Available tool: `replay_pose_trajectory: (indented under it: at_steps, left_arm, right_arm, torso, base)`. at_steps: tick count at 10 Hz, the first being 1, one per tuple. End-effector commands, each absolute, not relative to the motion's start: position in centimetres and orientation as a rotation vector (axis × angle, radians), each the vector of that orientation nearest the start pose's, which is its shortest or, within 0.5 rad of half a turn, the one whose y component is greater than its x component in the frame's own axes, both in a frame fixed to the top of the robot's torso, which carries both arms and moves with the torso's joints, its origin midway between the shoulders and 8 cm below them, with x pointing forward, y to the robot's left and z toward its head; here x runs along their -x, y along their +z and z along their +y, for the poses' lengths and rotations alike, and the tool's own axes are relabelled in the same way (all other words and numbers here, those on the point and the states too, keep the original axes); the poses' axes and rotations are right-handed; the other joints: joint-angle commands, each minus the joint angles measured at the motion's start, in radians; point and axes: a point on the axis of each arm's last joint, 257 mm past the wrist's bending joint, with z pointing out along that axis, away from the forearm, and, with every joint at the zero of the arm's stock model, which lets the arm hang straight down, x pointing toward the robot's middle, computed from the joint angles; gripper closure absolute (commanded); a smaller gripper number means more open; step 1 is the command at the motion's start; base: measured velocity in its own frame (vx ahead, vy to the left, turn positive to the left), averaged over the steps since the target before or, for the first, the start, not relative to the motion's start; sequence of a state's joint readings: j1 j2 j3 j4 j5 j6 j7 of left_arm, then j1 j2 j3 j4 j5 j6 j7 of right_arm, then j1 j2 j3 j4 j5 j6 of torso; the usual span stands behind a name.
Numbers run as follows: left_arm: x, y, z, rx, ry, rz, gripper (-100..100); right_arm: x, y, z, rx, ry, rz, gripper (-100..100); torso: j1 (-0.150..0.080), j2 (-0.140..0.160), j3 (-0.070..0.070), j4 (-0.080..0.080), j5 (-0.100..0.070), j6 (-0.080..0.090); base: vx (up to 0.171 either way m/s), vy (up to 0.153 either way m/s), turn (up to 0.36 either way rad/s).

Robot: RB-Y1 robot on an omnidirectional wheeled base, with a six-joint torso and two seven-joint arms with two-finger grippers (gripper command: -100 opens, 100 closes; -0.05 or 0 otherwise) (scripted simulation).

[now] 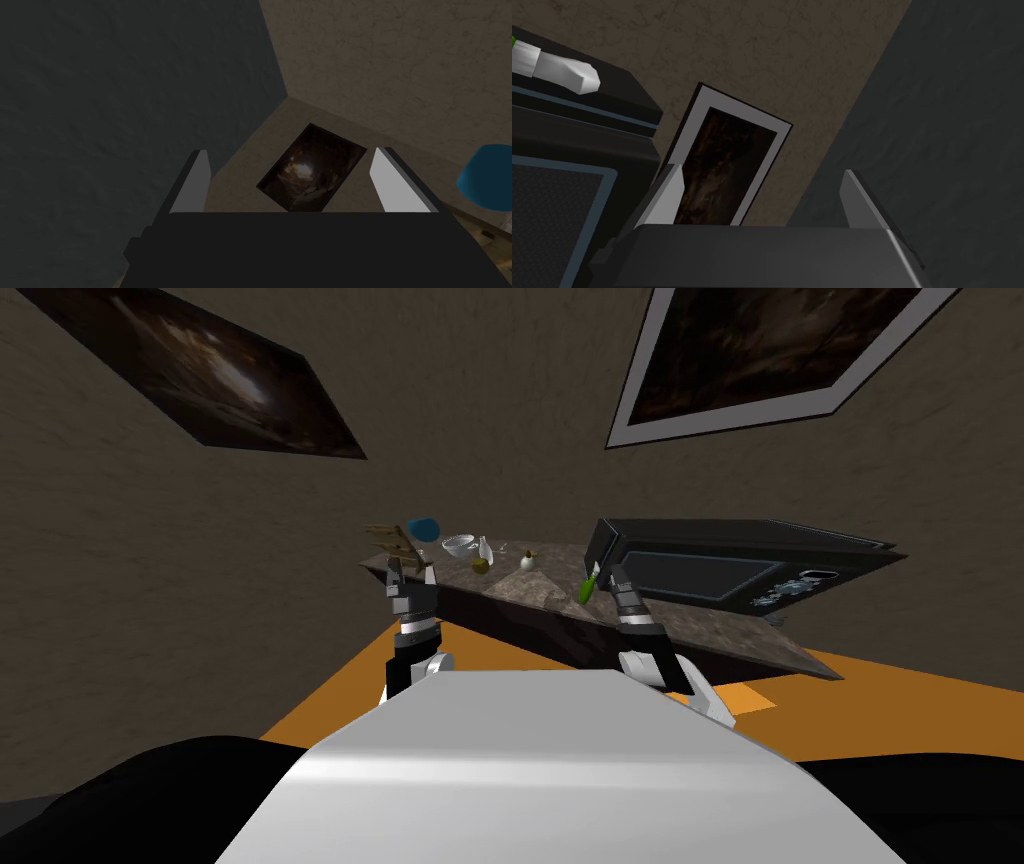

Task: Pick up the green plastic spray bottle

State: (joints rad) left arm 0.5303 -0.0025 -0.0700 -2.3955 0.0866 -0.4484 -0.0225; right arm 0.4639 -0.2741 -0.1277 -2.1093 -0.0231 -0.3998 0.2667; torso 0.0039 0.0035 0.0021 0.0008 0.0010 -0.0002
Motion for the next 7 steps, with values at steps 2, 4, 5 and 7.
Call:
replay_pose_trajectory:
  at_steps: [2, 4, 5, 7]
  left_arm:
    - [-32.8, 5.5, 26.7, 0.686, -1.407, 0.539, 0]
    - [-32.8, 5.5, 26.7, 0.686, -1.407, 0.539, 0]
    - [-32.8, 5.5, 26.7, 0.686, -1.407, 0.539, 0]
    - [-32.8, 5.5, 26.7, 0.686, -1.407, 0.539, 0]
  right_arm:
    - [-40.0, -8.8, -36.5, -0.522, 0.719, 1.121, -100]
    - [-40.4, -11.7, -39.9, -0.54, 0.597, 1.208, -100]
    - [-40.4, -11.8, -39.9, -0.541, 0.596, 1.209, -100]
    - [-40.4, -14.6, -43.8, -0.56, 0.466, 1.293, -100]
  torso:
    - [0.001, 0.0, 0.0, 0.0, 0.0, 0.0]
    - [0.0, 0.001, 0.0, 0.0, 0.0, 0.0]
    - [0.0, 0.001, 0.001, 0.0, 0.0, 0.0]
    - [-0.002, -0.001, 0.0, 0.0, 0.0, 0.0]
  base:
    - [-0.058, 0.093, 0.201]
    - [-0.054, 0.074, 0.216]
    - [-0.031, 0.048, 0.091]
    - [-0.031, 0.057, 0.213]
